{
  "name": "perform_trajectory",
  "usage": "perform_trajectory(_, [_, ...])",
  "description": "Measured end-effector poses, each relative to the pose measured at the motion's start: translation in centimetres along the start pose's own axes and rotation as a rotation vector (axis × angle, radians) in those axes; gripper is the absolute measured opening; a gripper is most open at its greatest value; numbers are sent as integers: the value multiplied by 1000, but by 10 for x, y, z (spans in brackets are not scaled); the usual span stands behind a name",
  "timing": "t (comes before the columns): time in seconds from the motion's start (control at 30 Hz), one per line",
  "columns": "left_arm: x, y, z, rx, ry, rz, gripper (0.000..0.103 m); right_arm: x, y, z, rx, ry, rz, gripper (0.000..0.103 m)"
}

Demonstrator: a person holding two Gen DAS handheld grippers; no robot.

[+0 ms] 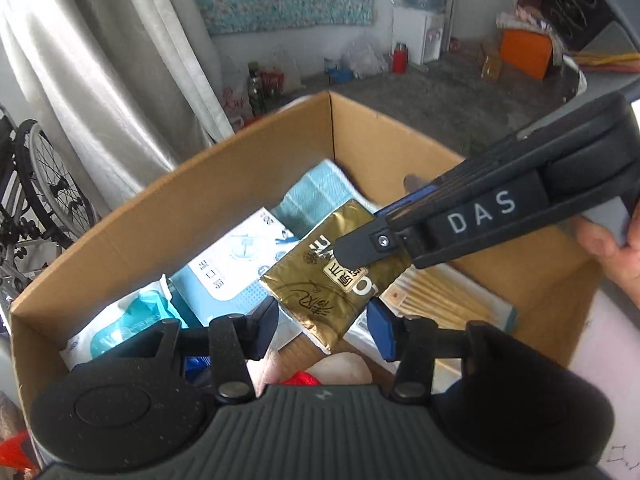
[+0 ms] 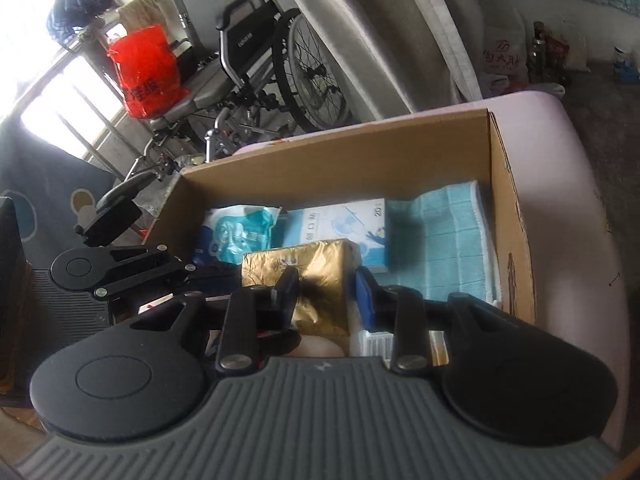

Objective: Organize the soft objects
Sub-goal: 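Carry the gold tissue pack with the right tool into the box, then open the right tool to release the tissue pack in the box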

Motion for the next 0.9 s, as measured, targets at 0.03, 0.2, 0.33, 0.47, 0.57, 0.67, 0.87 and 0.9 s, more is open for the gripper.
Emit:
perform_trajectory(0.03, [0, 0, 11, -35, -6, 1, 49, 6, 2, 14, -27, 10, 6, 30])
perform_trajectory(0.2, [-5, 6, 47, -135, -60, -16, 48, 14, 16, 71, -143, 23, -8, 28])
perform_trajectory(0.33, [-10, -2, 57, -194, -97, -41, 48, 13, 22, 90, -171, 4, 12, 28])
perform_trajectory(0.47, [-16, -10, 50, -195, -137, -48, 48, 5, 19, 100, -199, -10, 12, 26])
perform_trajectory(0.57, [-13, -10, 49, -213, -98, -27, 20, 0, 15, 104, -208, -11, -9, 26])
perform_trajectory(0.67, [-15, -4, 57, -233, -78, -72, 6, 3, 16, 110, -225, -16, 8, 26])
perform_trajectory(0.87, [-18, 0, 48, -218, -81, -119, 17, 7, 17, 109, -232, -17, 35, 31])
perform_trajectory(0.9, [-16, 1, 43, -208, -91, -100, 18, 5, 17, 108, -230, -9, 23, 37])
Point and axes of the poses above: each gripper's, at about its wrist camera, not at the fingertips, and z roughly the way its jaws point, x to its right, y to its underside, the point moved 3 cm from there along z, roughly the way its jaws point, and after that the axes turned 11 degrees about -z, right-handed, at the moved point
